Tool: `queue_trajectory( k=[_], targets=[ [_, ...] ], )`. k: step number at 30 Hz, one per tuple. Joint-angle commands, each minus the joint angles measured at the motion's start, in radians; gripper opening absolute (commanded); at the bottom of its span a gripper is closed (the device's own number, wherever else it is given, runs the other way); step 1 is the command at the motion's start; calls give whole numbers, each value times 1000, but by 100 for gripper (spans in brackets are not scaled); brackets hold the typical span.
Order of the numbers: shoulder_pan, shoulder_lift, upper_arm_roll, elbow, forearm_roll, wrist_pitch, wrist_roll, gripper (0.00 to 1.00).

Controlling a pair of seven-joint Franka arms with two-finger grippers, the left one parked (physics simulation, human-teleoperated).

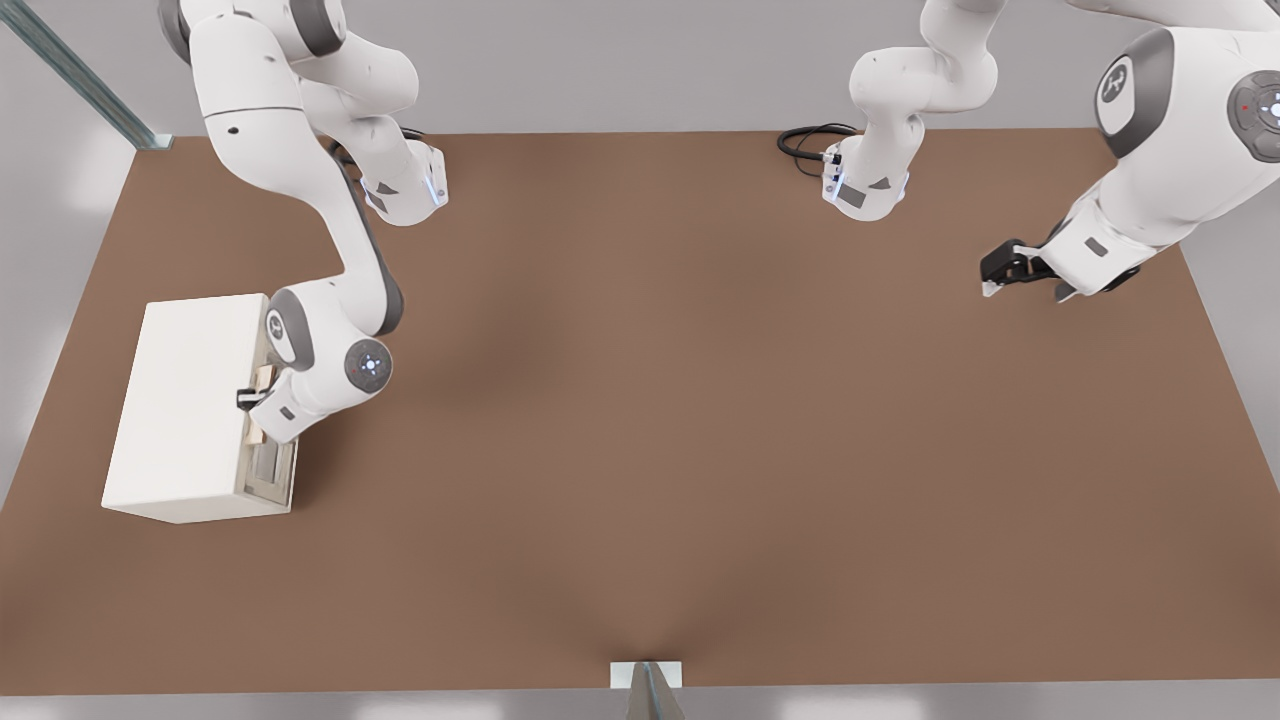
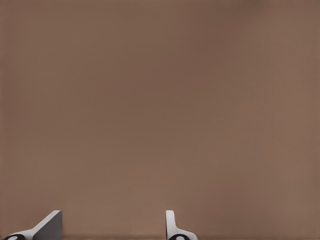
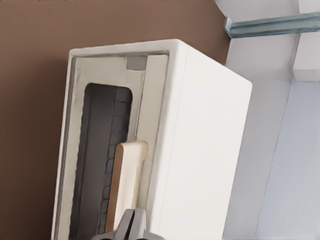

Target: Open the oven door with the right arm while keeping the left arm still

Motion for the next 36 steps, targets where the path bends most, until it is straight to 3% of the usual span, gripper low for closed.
queue_trajectory(
  k=[1,26,29,31,33,34,35,36],
  targets=[
    [-5,3,0,2,-26,9,185,21],
    [-16,50,1,5,-44,12,217,21],
    [31,64,7,4,-32,-14,304,21],
    [114,81,11,19,51,-44,387,21],
    [284,179,11,203,259,-190,482,21],
    [309,190,11,341,422,-248,470,39],
    [279,199,11,404,608,-241,430,100],
    [233,191,9,479,686,-245,199,100]
  ],
)
